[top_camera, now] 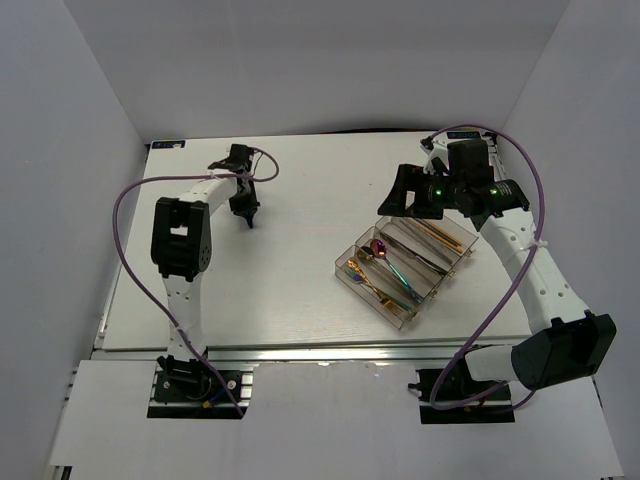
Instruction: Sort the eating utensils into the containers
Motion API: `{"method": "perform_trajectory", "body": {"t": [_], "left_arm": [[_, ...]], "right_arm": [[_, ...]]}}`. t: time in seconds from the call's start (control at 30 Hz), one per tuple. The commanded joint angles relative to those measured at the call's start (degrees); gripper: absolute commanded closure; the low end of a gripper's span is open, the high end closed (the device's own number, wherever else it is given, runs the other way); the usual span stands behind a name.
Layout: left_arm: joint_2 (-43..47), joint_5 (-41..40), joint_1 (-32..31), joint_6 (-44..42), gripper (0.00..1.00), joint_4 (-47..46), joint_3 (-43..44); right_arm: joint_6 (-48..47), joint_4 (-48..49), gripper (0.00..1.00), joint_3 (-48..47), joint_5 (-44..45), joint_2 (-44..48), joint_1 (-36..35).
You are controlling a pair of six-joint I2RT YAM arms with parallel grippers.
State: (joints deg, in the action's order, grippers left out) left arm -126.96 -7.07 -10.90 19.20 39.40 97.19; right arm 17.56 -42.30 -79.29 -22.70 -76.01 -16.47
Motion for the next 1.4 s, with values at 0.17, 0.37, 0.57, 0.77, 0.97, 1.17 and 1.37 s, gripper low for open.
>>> {"method": "perform_trajectory", "body": {"t": [0.17,0.37,0.57,0.77,0.97,1.17,1.37], "left_arm": [[-4.7,4.3,-0.3,2.2,1.0,4.0,-9.6],[1.8,5.7,-1.1,2.6,1.0,2.0,-15.4],[10.7,4.6,-3.3,2.0,1.0,3.1,-19.7],[15.2,2.9,-8.3,4.1,1.0,3.3,-23.1],[13.7,0.3,-9.3,3.7,1.0,5.2,-23.2],[12.8,-2.3,-10.1,4.3,0.8,5.7,-24.0],[12.6,-1.5,-10.1,4.8,0.71,4.3,-26.5]], "right_arm": [[-0.7,0.5,0.11,-0.4,-2.4,2.1,0.3],[9.5,13.8,0.11,9.3,-8.5,4.3,0.5],[13.0,17.6,0.11,10.2,-11.5,1.2,0.5],[15.2,18.7,0.11,11.3,-11.8,-0.9,-0.1],[14.8,18.0,0.11,12.3,-11.1,-0.3,-0.2],[14.7,18.0,0.11,12.8,-10.8,0.4,-0.7],[14.4,17.2,0.11,12.2,-10.5,0.8,-0.7]]}}
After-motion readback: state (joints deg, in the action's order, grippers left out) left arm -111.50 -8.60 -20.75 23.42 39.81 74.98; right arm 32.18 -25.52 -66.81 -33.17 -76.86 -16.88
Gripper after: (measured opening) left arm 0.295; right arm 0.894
